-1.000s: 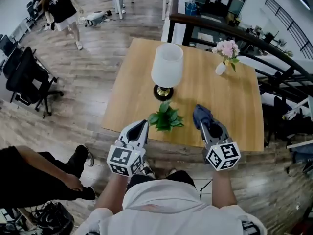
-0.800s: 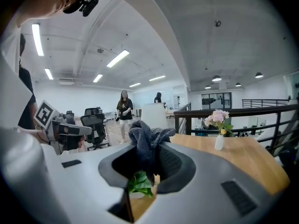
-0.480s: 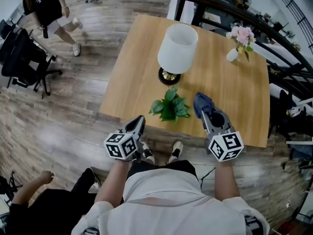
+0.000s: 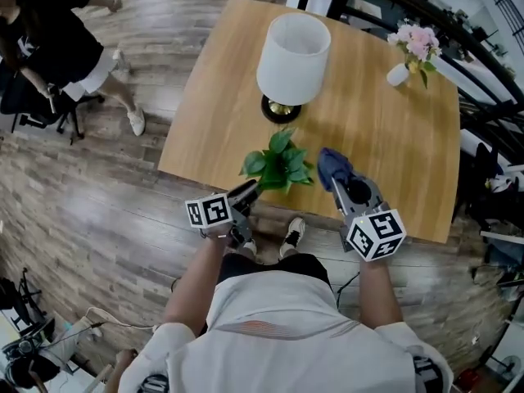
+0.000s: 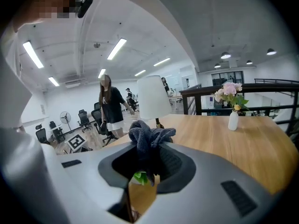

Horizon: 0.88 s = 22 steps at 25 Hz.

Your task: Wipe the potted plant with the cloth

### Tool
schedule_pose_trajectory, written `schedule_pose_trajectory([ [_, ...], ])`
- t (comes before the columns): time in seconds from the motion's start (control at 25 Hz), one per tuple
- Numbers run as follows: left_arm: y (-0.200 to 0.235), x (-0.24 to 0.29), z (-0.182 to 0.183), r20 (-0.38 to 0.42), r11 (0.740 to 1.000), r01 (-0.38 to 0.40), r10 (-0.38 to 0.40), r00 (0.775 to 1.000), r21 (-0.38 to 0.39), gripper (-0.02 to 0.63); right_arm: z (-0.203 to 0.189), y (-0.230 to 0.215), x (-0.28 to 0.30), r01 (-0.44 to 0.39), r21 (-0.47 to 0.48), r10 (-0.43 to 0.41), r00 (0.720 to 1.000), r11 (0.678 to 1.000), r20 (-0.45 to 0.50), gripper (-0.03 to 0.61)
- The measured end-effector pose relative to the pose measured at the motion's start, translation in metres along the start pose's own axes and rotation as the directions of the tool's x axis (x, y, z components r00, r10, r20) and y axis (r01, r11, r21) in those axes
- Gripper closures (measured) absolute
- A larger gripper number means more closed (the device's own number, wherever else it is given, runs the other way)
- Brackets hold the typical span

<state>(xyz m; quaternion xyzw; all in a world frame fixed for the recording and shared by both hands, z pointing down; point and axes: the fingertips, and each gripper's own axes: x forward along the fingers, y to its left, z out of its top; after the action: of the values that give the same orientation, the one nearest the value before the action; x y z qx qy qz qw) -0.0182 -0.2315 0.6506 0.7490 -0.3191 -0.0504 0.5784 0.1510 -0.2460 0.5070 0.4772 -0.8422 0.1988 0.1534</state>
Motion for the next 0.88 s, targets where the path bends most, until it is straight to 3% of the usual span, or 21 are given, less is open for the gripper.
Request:
schedule_pose_trajectory([
  [0.16, -0.002, 0.015, 0.004, 0.009, 0.998, 0.035, -0.035, 0.999, -0.05, 0.474, -0.012, 0.002, -0.001, -0.024, 0.032, 0.024, 0.999, 0.999, -0.024, 0.44],
  [0.32, 0.008, 0.023, 0.0, 0.001, 0.997, -0.012, 0.012, 1.0, -0.082, 0.495, -0.025, 0.01, 0.001, -0.064, 0.109, 0.07, 0.996, 0.992, -0.046, 0.44],
  [0.44, 0.012, 0.023, -0.002, 0.009, 0.993, -0.005, 0.006, 1.0, -0.12, 0.495, -0.031, 0.02, 0.007, -0.116, 0.194, 0.128, 0.991, 0.974, -0.047, 0.44],
  [0.6, 0.012, 0.024, 0.0, 0.003, 0.994, -0.005, 0.006, 1.0, -0.105, 0.495, -0.045, 0.032, 0.03, -0.19, 0.28, 0.218, 0.973, 0.941, -0.074, 0.44],
  [0.76, 0.013, 0.025, 0.002, -0.006, 0.996, -0.017, 0.016, 1.0, -0.089, 0.495, -0.086, 0.015, 0.058, -0.123, 0.38, 0.198, 0.966, 0.917, -0.165, 0.44],
  [0.88, 0.012, 0.025, 0.003, -0.018, 0.998, -0.022, 0.021, 1.0, -0.066, 0.495, -0.098, -0.007, 0.055, -0.07, 0.414, 0.152, 0.974, 0.907, -0.169, 0.437],
])
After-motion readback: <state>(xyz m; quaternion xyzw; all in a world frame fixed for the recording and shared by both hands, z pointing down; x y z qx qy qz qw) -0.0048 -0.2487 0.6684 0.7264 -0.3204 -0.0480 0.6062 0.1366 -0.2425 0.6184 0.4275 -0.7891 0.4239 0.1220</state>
